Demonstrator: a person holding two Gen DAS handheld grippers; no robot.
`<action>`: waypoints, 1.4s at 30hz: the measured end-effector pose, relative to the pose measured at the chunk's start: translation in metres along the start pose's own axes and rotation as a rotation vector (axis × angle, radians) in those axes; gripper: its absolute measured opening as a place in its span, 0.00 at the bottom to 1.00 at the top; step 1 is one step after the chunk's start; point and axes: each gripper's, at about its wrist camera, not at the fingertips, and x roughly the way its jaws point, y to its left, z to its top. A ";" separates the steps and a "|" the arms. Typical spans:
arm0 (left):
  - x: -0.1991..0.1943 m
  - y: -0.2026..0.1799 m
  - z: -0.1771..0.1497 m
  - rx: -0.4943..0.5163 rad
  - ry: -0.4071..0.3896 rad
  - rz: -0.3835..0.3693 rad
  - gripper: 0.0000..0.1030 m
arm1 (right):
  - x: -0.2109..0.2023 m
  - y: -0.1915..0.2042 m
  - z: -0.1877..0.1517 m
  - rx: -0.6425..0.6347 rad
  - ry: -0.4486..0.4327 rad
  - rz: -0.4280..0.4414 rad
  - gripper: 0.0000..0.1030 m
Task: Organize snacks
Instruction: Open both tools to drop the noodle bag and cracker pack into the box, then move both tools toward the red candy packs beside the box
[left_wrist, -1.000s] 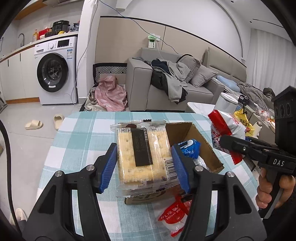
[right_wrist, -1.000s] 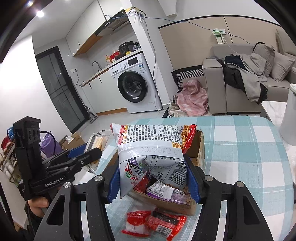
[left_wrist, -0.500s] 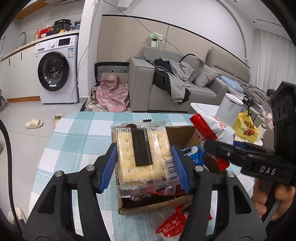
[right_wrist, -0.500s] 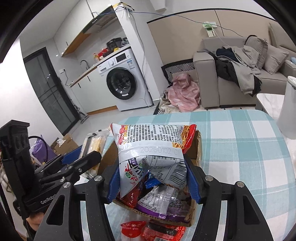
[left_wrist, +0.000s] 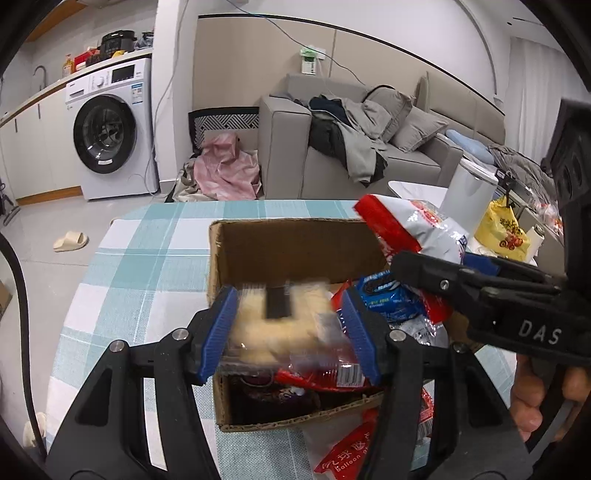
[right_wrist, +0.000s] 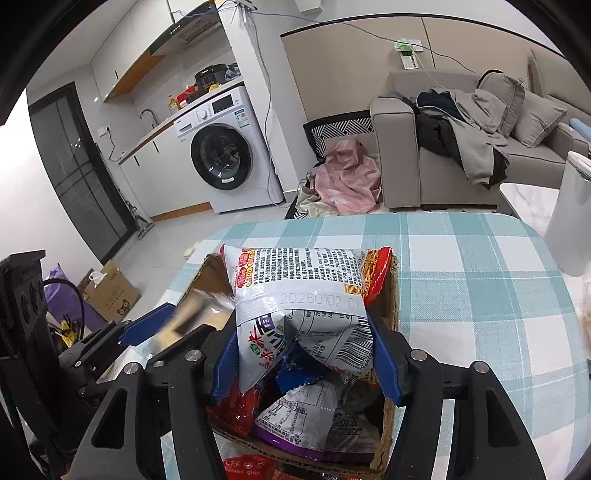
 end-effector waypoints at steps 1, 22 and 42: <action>0.001 0.001 -0.001 0.003 0.002 0.006 0.55 | 0.000 0.001 -0.001 -0.011 0.003 0.008 0.62; -0.064 0.017 -0.026 -0.028 -0.052 -0.002 0.99 | -0.060 -0.024 -0.035 -0.006 -0.078 0.049 0.99; -0.098 0.008 -0.080 -0.005 -0.023 0.014 0.99 | -0.074 -0.021 -0.098 -0.017 0.028 0.040 1.00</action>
